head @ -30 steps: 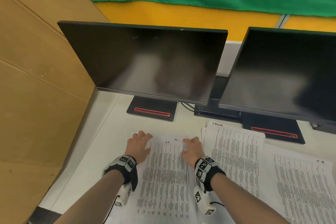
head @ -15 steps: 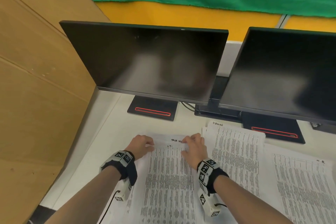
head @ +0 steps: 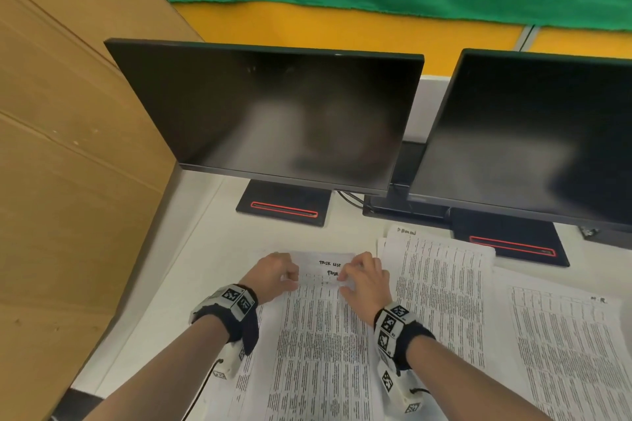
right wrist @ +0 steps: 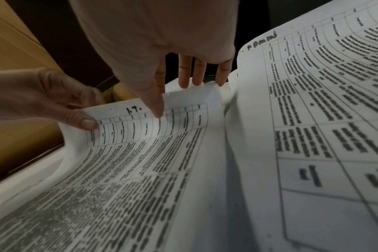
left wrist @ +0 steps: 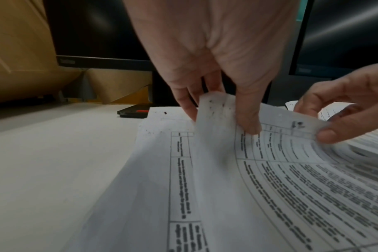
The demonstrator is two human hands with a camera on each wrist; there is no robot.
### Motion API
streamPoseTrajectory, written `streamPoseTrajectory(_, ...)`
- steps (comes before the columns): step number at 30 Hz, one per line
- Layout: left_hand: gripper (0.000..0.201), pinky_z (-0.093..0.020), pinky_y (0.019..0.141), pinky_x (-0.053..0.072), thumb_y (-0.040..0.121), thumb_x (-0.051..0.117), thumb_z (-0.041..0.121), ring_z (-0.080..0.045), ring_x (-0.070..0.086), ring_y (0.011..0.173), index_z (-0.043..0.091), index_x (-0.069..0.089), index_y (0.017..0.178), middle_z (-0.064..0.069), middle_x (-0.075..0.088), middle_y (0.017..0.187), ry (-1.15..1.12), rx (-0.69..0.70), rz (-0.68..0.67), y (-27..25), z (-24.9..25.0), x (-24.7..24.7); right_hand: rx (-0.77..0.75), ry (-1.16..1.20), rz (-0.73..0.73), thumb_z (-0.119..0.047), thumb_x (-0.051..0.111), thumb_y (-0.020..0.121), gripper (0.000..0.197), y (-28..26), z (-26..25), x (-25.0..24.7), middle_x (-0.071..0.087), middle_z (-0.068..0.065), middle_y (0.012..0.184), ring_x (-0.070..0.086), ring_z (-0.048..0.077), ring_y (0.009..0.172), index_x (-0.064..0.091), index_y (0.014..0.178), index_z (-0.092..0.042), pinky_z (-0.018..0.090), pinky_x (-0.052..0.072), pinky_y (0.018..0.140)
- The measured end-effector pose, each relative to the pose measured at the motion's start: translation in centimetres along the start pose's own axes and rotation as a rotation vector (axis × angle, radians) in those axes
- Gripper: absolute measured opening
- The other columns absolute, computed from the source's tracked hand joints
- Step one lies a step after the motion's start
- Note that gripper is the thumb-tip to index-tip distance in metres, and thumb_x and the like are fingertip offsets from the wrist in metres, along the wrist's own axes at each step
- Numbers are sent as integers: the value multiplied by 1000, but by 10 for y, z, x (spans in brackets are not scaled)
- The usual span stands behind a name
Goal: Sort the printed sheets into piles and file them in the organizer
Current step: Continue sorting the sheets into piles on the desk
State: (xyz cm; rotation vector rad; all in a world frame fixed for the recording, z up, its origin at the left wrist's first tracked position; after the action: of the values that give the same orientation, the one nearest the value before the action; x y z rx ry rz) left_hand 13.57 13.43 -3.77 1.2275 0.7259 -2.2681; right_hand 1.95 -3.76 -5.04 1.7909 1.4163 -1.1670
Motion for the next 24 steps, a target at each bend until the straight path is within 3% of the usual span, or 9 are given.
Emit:
streamPoseTrajectory(2,16,-27,87,37,81,69,34,-13,48,94,20,66,76,5,52,97,-17,7,48,0,-2,1,-11,-19,17,-28,58,87,6,-2,0,1,40,-7,112,36,13,109,60,92,-29,32,32,95)
streamPoseTrajectory(4,19,-32,92,37,88,57,41,-14,48,99,27,61,77,4,51,104,-35,-55,76,3,-5,0,-22,-30,19,-28,57,87,5,-5,0,1,39,-8,107,35,12,104,61,90,-29,30,28,89)
streamPoseTrajectory(7,19,-40,90,39,97,36,31,-24,53,101,23,53,95,-3,55,106,114,-164,69,8,-13,-2,-28,-35,-5,-25,53,89,10,-9,2,1,41,-11,101,35,9,99,59,93,-31,29,22,86)
streamPoseTrajectory(10,18,-36,87,36,88,51,26,-19,51,101,25,49,106,7,56,106,199,-197,50,9,-22,-7,-22,21,-36,-20,49,90,15,-11,3,2,55,-12,99,46,12,100,58,92,-31,34,22,95)
streamPoseTrajectory(16,12,-22,71,34,84,64,23,-15,51,79,20,54,77,5,56,81,179,-138,24,12,-13,-19,-46,103,-9,-16,46,92,17,-13,0,-1,62,-14,97,48,11,96,59,93,-27,31,23,93)
streamPoseTrajectory(19,12,-24,67,36,85,62,21,-17,52,77,16,58,75,-1,61,80,113,-145,41,9,-11,-19,-57,60,50,-21,50,92,15,-15,0,-3,50,-12,100,44,10,100,64,94,-26,30,26,92)
streamPoseTrajectory(21,18,-26,62,35,84,63,21,-18,50,74,16,54,69,0,58,74,79,-136,45,7,-9,-19,-61,49,84,-23,54,90,13,-15,0,-4,42,-10,109,39,11,106,66,94,-27,28,25,89)
streamPoseTrajectory(24,36,-20,53,30,80,68,23,-14,46,64,22,40,58,9,48,63,25,-126,77,8,-7,-19,-65,43,40,-25,53,91,14,-13,-2,-4,41,-8,126,37,13,117,66,95,-25,32,28,96)
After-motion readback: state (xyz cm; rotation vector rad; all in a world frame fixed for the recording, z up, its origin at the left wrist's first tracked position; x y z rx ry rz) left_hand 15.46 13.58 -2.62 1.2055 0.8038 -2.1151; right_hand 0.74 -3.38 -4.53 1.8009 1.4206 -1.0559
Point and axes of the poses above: each hand's wrist, its own y-axis towards the middle knuckle, its own x-axis out of the palm, z = x × y, the point moved 4 cm from there along y, towards the middle knuckle
